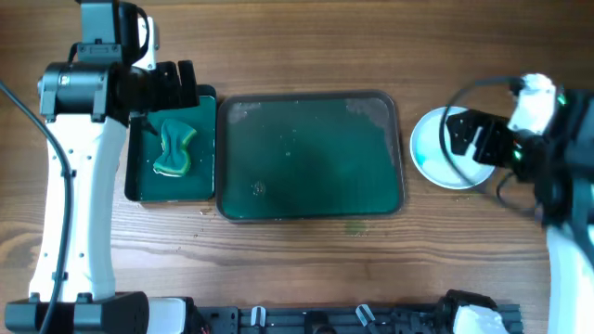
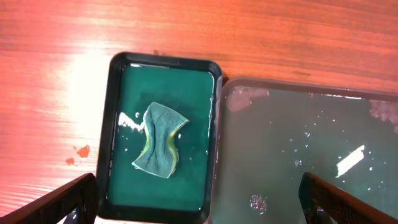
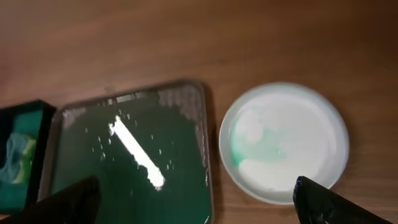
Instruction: Clean dirty plates on tray and stack at the side
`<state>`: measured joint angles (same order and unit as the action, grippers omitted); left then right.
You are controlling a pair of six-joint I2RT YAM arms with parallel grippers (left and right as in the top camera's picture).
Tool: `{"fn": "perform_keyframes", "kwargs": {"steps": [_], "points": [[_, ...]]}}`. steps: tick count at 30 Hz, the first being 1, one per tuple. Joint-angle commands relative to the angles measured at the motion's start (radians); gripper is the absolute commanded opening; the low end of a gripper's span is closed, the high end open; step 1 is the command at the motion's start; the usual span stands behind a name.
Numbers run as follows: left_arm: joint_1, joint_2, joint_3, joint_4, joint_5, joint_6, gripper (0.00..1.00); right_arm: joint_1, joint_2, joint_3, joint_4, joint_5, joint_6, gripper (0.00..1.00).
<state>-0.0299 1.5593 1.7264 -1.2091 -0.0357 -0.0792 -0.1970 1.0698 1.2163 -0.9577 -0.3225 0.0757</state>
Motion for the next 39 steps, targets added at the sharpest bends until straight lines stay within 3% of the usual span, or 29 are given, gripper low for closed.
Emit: {"fn": "perform_keyframes", "kwargs": {"steps": [1, 10, 19, 26, 32, 39], "points": [[0.001, 0.018, -0.004, 0.001, 0.013, -0.019, 1.0, 0.003, -0.152, 0.022, 0.001, 0.05, -0.052, 1.0], [0.001, 0.018, -0.004, 0.001, 0.013, -0.019, 1.0, 0.003, -0.402, 0.021, -0.019, 0.06, -0.047, 1.0], [0.001, 0.018, -0.004, 0.001, 0.013, -0.019, 1.0, 0.003, -0.396, 0.019, -0.108, 0.061, -0.05, 1.0], [0.001, 0.018, -0.004, 0.001, 0.013, -0.019, 1.0, 0.003, -0.388, 0.018, -0.069, 0.06, -0.042, 1.0], [0.001, 0.018, -0.004, 0.001, 0.013, -0.019, 1.0, 0.011, -0.457, -0.122, 0.145, 0.06, -0.031, 1.0], [0.001, 0.018, -0.004, 0.001, 0.013, -0.019, 1.0, 0.108, -0.672, -0.509, 0.514, 0.068, -0.031, 1.0]]}}
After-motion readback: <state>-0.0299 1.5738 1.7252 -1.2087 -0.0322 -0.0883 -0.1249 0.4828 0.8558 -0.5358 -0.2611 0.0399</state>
